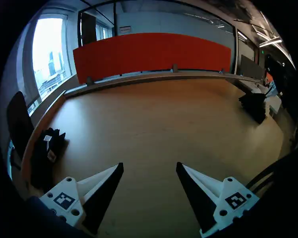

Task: Fold towel

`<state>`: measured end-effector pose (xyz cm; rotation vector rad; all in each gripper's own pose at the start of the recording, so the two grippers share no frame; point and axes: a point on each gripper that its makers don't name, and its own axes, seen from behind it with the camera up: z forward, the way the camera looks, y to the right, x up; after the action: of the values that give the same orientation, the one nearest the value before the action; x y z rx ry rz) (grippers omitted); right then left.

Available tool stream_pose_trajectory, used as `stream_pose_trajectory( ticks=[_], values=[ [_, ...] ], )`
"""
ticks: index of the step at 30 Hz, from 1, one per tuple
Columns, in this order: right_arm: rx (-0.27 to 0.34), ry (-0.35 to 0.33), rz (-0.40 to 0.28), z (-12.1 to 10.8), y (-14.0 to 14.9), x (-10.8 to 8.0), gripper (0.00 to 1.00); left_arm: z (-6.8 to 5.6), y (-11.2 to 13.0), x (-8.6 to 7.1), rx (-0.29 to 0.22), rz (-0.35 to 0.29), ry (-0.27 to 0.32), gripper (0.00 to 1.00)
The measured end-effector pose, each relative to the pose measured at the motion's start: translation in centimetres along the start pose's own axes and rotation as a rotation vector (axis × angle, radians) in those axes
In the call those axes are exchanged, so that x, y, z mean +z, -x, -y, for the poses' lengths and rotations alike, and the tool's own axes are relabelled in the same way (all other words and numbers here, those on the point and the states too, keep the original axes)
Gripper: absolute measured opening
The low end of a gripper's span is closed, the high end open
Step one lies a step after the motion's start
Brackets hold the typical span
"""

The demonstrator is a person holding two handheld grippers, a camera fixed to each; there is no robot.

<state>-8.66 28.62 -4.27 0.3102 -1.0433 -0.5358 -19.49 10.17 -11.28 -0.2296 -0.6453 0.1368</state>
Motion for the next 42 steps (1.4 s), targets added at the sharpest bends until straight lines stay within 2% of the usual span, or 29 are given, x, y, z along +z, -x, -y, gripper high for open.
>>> stream_pose_trajectory(
  ticks=[9, 18, 42],
  values=[
    [-0.019, -0.008, 0.026, -0.2, 0.9, -0.1, 0.05, 0.1, 0.0, -0.1, 0.002, 0.001, -0.002, 0.99],
    [-0.006, -0.008, 0.045, -0.2, 1.8, 0.2, 0.05, 0.4, 0.1, 0.0, 0.003, 0.003, -0.005, 0.99],
    [0.047, -0.001, 0.126, 0.1, 5.3, 2.7, 0.05, 0.3, 0.2, 0.0, 0.013, 0.011, -0.006, 0.99]
  ],
)
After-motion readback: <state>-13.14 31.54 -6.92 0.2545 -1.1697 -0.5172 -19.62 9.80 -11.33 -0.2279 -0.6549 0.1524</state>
